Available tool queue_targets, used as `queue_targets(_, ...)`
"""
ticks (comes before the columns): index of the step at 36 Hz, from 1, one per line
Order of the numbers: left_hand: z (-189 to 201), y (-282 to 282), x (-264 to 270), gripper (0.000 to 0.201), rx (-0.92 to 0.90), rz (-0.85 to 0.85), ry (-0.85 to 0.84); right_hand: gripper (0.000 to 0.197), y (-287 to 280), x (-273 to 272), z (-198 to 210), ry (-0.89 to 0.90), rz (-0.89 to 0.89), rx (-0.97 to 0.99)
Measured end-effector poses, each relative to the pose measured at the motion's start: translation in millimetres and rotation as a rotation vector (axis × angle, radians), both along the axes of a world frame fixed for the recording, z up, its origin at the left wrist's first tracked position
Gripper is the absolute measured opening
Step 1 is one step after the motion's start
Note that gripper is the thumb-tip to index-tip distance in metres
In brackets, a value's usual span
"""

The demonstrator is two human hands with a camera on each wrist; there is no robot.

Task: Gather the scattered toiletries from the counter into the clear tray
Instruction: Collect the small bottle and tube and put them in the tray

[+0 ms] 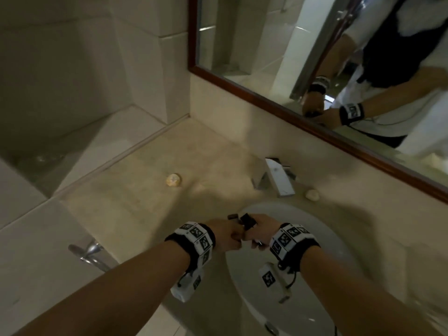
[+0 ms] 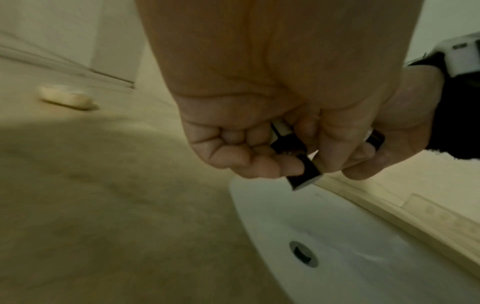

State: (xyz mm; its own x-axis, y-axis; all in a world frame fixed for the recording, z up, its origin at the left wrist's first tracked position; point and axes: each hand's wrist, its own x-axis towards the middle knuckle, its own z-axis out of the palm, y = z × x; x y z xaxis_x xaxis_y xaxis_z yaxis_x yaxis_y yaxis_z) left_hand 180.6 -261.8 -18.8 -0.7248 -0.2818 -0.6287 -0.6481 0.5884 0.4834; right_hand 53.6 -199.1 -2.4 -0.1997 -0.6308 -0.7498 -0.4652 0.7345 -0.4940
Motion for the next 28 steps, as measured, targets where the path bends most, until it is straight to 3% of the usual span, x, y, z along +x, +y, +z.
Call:
queue_targets(10,19,86,-93,0.028,0.063,-0.111,0.133,0.016,123,-86,22,0.079,-0.123,-0.084)
queue_targets(13,29,123,-128,0.017,-0.035,-0.265,0.147,0.017,170,-112,28,0.110,-0.166,-0.062)
queue_targets(16,37,156,-160,0.021,-0.170,-0.341,0.245,0.027,219,-138,28,0.156,-0.228,-0.047)
queue_targets(21,42,212,-203,0.028,-0.341,-0.418,0.379,0.012,295,-175,40,0.247,-0.303,-0.006)
queue_targets(25,42,266,-233,0.046,-0.380,-0.530,0.426,0.009,349,-196,53,0.294,-0.289,0.039)
queue_targets(28,46,305,-256,0.033,-0.389,-0.606,0.461,0.015,388,-209,58,0.326,-0.300,0.009)
